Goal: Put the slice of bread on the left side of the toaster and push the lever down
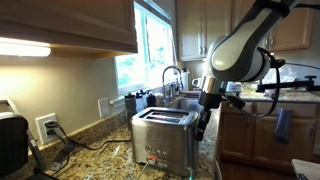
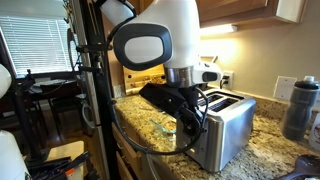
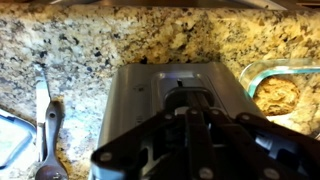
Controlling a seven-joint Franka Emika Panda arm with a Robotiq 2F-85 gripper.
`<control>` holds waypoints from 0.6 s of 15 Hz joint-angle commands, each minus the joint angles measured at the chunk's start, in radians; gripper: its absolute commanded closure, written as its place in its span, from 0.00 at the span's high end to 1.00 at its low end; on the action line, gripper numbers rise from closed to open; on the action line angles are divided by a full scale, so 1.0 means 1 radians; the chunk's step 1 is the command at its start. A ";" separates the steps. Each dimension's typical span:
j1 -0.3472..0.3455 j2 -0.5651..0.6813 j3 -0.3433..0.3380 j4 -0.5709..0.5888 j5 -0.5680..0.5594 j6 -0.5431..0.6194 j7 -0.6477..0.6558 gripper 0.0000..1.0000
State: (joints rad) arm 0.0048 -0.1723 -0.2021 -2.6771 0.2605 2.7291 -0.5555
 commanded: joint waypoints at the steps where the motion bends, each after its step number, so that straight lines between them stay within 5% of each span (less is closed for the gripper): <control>1: 0.036 0.034 -0.001 -0.020 0.052 0.069 -0.063 0.04; 9: 0.088 0.118 0.003 -0.057 0.180 0.191 -0.183 0.03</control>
State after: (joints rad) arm 0.0671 -0.0937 -0.1979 -2.6997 0.3787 2.8456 -0.6735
